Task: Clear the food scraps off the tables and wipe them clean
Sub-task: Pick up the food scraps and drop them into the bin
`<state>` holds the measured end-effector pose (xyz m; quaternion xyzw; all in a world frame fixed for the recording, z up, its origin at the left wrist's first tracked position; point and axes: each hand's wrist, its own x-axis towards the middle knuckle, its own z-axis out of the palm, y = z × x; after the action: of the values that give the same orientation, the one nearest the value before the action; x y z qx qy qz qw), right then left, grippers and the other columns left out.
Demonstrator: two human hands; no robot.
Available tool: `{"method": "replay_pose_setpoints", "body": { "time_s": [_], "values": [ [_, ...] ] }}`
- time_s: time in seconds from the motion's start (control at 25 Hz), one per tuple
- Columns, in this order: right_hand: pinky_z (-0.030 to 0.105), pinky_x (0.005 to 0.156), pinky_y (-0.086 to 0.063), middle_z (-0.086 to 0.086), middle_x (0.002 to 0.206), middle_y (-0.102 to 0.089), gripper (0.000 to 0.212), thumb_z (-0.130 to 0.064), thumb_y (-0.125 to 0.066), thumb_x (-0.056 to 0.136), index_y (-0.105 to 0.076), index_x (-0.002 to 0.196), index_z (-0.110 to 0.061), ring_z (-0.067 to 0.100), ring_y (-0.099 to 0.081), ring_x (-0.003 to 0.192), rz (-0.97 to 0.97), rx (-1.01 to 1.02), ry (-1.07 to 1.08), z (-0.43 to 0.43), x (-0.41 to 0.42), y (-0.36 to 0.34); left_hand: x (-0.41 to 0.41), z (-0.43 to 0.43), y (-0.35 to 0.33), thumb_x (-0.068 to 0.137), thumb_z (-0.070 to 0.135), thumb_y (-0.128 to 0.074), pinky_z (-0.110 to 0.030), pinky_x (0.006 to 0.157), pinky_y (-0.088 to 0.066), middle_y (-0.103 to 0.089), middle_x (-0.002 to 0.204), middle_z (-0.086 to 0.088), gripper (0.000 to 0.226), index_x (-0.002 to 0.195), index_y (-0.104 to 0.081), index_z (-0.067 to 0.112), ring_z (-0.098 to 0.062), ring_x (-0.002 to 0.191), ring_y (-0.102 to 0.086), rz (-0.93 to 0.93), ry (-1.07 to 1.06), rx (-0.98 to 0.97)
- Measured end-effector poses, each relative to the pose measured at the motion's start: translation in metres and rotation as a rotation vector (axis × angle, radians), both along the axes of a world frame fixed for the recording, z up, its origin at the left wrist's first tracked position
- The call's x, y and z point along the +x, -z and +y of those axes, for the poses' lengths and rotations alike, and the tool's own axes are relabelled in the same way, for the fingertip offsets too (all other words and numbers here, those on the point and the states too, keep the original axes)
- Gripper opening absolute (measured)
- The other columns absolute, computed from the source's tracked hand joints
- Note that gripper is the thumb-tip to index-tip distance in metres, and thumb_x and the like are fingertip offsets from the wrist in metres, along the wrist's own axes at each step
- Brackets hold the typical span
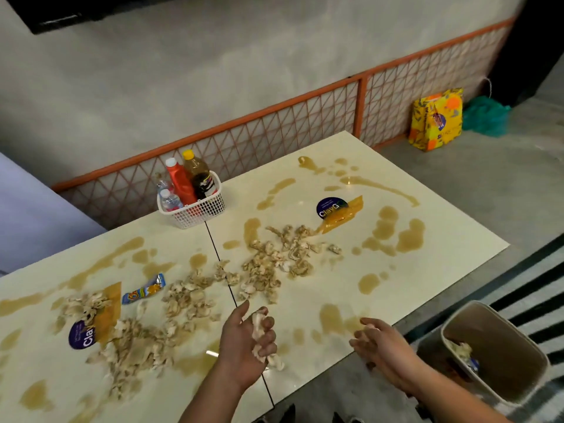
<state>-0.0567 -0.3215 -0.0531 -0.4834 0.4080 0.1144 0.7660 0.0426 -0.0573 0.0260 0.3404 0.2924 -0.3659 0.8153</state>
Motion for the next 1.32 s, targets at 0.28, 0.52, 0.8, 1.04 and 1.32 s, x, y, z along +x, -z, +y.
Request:
{"method": "replay_pose_setpoints", "body": {
  "time_s": [0.28, 0.52, 0.8, 1.04, 1.32],
  "values": [
    [0.038, 0.070, -0.052, 0.018, 0.110, -0.068, 0.033, -0.027, -0.042, 0.109, -0.057, 0.127, -0.004, 0.026, -0.067, 0.089, 0.224, -0.057, 0.404, -0.115, -0.067, 0.060, -0.025, -0.063, 0.000, 0.085, 0.008, -0.040, -0.026, 0.043, -0.027, -0.047, 0.074, -0.009, 0.025, 0.108, -0.051, 0.009, -0.017, 0.051, -0.033, -0.011, 0.041, -0.002],
    [0.059, 0.098, -0.049, 0.013, 0.128, -0.053, 0.049, -0.042, -0.043, 0.107, -0.026, 0.152, -0.046, 0.042, -0.060, 0.115, 0.207, 0.041, 0.586, -0.158, -0.073, 0.058, -0.032, -0.102, 0.002, 0.091, 0.009, -0.042, -0.026, 0.042, -0.036, -0.051, 0.077, -0.008, 0.026, 0.114, -0.054, 0.009, -0.017, 0.052, -0.039, -0.070, 0.122, 0.063],
    [0.040, 0.066, -0.051, 0.023, 0.106, -0.062, 0.049, -0.038, -0.056, 0.101, -0.050, 0.139, -0.008, 0.030, -0.061, 0.079, 0.121, 0.295, 0.081, -0.059, -0.083, 0.013, -0.052, -0.146, 0.015, 0.098, 0.006, -0.043, -0.027, 0.049, -0.036, -0.051, 0.079, -0.006, 0.024, 0.118, -0.057, 0.009, -0.016, 0.054, -0.044, -0.199, 0.166, 0.192],
    [0.030, 0.065, -0.055, 0.017, 0.085, -0.065, 0.029, -0.026, -0.073, 0.088, -0.067, 0.097, 0.001, 0.021, -0.063, 0.069, -0.223, 0.243, -0.055, -0.006, -0.061, -0.032, -0.076, -0.175, 0.016, 0.104, 0.017, -0.048, -0.033, 0.070, -0.050, -0.059, 0.101, -0.007, 0.023, 0.113, -0.067, 0.025, -0.019, 0.085, -0.060, -0.523, 0.332, 0.437],
    [0.029, 0.059, -0.054, 0.006, 0.081, -0.071, 0.015, -0.027, -0.060, 0.100, -0.073, 0.099, -0.020, 0.015, -0.063, 0.064, 0.050, -0.534, -0.219, -0.088, -0.097, 0.033, -0.065, -0.167, 0.017, 0.104, 0.024, -0.048, -0.031, 0.082, -0.052, -0.068, 0.098, 0.000, 0.021, 0.113, -0.067, 0.027, -0.014, 0.091, -0.067, -0.662, 0.380, 0.570]
  ]
}}
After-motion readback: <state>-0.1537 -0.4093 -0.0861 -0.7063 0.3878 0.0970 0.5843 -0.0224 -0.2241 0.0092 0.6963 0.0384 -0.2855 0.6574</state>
